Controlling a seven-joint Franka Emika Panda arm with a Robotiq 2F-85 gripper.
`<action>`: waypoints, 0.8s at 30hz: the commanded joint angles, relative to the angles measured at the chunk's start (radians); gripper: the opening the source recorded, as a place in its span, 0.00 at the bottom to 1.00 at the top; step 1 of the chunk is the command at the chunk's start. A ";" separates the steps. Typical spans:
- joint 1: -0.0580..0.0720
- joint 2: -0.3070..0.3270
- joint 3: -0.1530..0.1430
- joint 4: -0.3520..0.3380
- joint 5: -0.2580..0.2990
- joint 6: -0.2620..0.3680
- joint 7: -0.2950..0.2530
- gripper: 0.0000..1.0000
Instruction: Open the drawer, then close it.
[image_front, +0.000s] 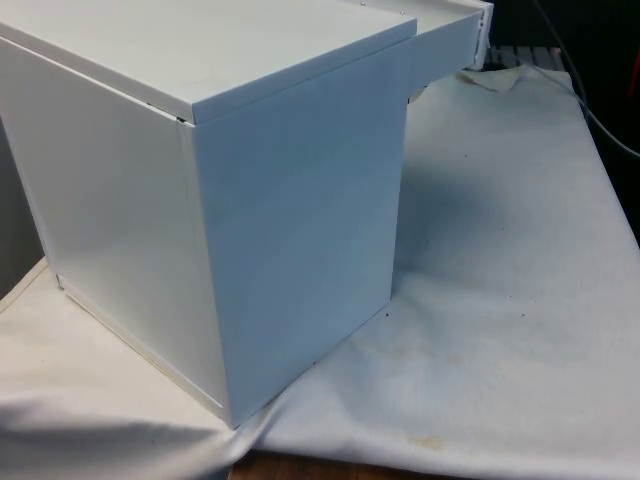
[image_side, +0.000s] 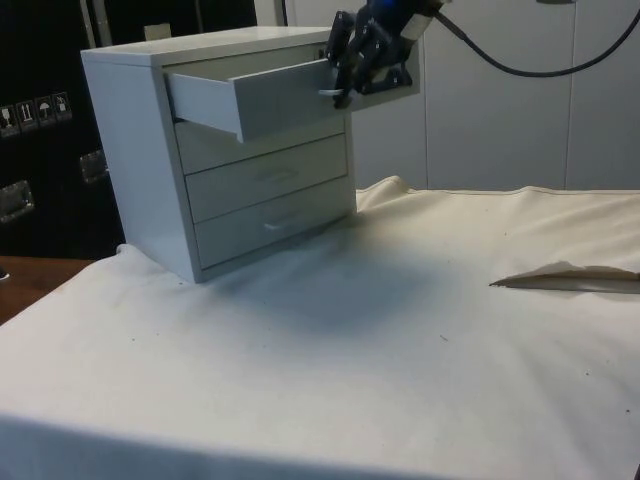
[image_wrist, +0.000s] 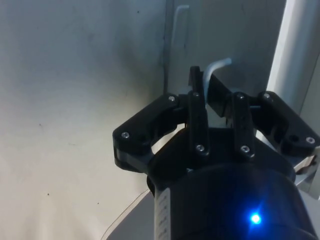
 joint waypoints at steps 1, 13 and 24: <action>0.002 -0.004 0.007 -0.008 0.000 -0.001 0.003 0.00; 0.001 0.000 -0.001 0.003 0.000 -0.005 0.003 0.03; 0.002 0.000 -0.002 0.005 0.000 -0.005 0.001 0.66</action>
